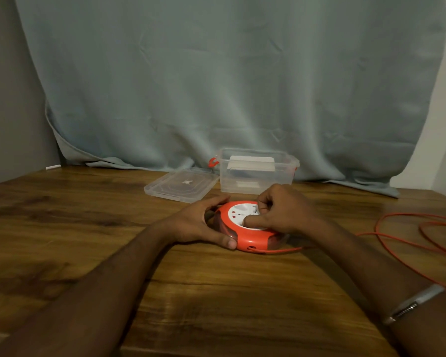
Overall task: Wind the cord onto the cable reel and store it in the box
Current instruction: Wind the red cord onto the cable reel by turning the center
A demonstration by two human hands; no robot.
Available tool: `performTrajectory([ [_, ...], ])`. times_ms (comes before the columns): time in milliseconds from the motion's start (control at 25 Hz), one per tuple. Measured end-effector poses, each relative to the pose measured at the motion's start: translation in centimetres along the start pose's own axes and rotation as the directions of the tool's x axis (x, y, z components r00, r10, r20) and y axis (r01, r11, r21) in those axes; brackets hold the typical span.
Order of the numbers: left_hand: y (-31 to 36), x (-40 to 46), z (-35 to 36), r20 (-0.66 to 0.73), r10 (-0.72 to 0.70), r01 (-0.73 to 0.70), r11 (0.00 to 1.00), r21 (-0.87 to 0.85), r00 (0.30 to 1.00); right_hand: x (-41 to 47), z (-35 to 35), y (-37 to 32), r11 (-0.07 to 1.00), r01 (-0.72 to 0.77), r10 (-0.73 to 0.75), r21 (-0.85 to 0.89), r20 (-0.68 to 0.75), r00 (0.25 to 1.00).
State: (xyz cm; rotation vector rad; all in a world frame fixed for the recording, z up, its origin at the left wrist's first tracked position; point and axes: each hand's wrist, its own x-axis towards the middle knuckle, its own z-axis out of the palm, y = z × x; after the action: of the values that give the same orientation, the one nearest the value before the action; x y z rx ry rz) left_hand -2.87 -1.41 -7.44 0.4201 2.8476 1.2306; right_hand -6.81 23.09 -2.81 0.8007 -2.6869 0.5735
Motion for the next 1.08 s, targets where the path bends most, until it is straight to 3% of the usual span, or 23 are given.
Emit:
performTrajectory([
  [200, -0.1, 0.1, 0.1, 0.02, 0.005, -0.005, 1.0, -0.014, 1.0, 0.3, 1.1, -1.0, 0.999, -0.029, 0.027, -0.031, -0.069, 0.997],
  [360, -0.1, 0.0, 0.0, 0.013, 0.008, -0.008, 1.0, -0.008, 1.0, 0.2, 0.5, -0.7, 0.995, 0.091, -0.087, 0.045, -0.072, 0.994],
  [480, 0.2, 0.0, -0.1, 0.03, -0.002, 0.002, 1.0, -0.006, 1.0, 0.4, -1.0, 1.6, 0.958, 0.103, -0.137, 0.269, 0.11, 0.984],
  [560, 0.3, -0.2, 0.0, 0.039, 0.003, -0.002, 1.0, -0.009, 0.999, 0.4, -1.7, 2.8, 0.949, 0.082, -0.16, 0.305, 0.24, 0.957],
  [760, 0.7, -0.5, -0.1, 0.041, -0.007, 0.007, 1.0, 0.008, 0.999, 0.4, -2.0, 3.8, 0.927, 0.102, -0.209, 0.362, 0.271, 0.94],
  [1080, 0.9, -0.9, 0.1, 0.031, 0.0, -0.001, 1.0, 0.009, 1.0, 0.0, -1.8, 2.4, 0.959, 0.116, -0.177, 0.259, 0.223, 0.959],
])
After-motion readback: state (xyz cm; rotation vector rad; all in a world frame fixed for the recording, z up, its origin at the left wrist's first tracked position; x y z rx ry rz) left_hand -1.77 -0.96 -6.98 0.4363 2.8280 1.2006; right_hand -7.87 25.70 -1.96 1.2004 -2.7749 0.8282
